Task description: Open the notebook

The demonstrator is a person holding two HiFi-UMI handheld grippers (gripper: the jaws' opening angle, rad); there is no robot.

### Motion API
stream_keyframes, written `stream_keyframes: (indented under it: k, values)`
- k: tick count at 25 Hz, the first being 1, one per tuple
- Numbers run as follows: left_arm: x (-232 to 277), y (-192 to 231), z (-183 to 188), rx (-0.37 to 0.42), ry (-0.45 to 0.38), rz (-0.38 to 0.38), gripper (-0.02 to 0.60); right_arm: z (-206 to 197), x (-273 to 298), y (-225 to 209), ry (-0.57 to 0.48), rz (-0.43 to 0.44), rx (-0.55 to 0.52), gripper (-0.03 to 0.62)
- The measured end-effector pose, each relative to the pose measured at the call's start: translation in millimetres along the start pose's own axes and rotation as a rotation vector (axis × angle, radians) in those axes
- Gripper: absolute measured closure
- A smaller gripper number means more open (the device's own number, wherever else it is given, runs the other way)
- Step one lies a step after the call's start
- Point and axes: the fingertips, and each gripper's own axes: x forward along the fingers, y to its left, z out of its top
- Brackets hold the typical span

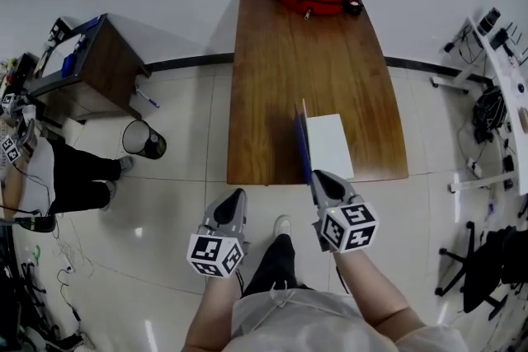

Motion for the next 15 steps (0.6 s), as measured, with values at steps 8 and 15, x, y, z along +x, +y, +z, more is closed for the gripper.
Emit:
stream_keyframes:
  k: [8,15]
  values:
    - [-36.8,30.2,-15.6,-0.040,-0.002,0.100,0.575,-35.6,32.0,63.6,0.095,0.144,-0.029,0.583]
    - [-47.1,53.1,-44.1,-0.084,0.028,0.155,0.575,-91.3,64.9,89.0,0.224,0.234,0.066,0.592]
